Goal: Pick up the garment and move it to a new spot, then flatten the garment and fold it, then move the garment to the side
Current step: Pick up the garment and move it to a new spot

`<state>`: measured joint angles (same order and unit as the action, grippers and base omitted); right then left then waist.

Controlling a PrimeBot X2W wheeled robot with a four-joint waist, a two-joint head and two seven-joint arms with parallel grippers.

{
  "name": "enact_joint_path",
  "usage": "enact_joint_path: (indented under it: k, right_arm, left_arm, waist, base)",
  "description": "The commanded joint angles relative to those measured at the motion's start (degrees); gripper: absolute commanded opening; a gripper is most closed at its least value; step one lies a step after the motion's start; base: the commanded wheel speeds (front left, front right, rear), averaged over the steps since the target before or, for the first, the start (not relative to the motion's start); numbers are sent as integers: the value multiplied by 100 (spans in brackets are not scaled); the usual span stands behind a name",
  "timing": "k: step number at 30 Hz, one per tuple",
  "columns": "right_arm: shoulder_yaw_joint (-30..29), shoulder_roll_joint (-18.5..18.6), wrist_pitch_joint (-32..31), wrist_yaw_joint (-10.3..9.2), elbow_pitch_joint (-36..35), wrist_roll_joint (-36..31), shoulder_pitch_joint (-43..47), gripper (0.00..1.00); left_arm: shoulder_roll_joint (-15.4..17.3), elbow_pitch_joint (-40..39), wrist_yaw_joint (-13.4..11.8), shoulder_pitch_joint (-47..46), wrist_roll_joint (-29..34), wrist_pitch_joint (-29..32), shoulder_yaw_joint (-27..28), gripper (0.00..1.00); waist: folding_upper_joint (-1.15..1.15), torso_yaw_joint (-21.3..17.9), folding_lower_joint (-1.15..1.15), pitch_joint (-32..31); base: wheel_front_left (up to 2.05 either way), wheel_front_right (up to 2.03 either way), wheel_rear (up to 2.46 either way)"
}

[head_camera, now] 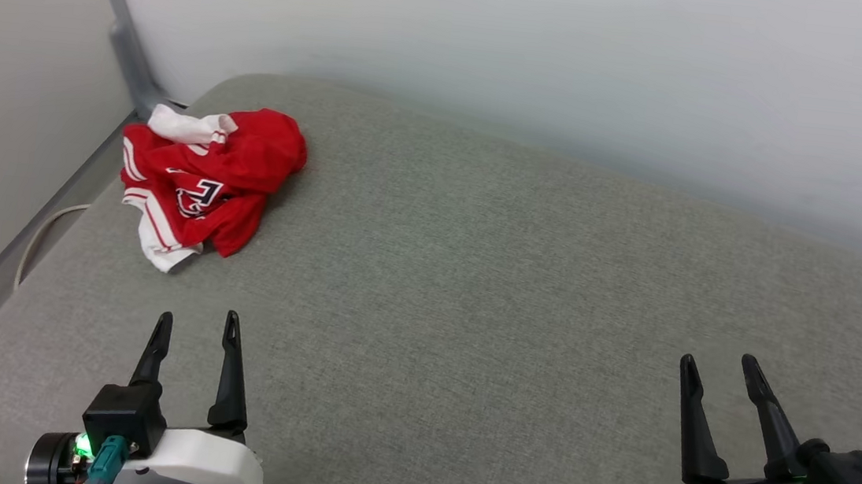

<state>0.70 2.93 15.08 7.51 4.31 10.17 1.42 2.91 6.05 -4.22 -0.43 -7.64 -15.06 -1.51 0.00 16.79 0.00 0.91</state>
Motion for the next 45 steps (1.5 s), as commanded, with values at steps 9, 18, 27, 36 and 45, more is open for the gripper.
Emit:
enact_joint_path:
  k: [9,18,27,36,45]
  right_arm:
    - [45,-9,14,-4,-10,-19,35,100]
    - [63,-9,14,-4,-39,-31,45,100]
    - [109,-9,14,-4,-9,-45,-27,100]
    - [133,-10,14,-4,-330,-435,-454,100]
    - [111,-9,14,-4,-799,-894,-956,100]
  left_arm:
    - [-5,14,4,22,34,-18,99,100]
    - [-5,-3,-21,35,-6,-18,114,100]
    - [-5,-4,-47,57,-45,-18,197,100]
    - [187,148,530,-1430,-31,-17,1097,100]
    - [695,455,925,-3071,-290,-16,2097,100]
  waist:
    - [0,648,0,-3]
    - [0,949,0,10]
    - [0,915,0,33]
    - [0,356,0,786]
    - [0,-93,0,1846]
  base:
    - [0,0,0]
    - [0,0,0]
    - [0,0,0]
    - [0,0,0]
    - [0,0,0]
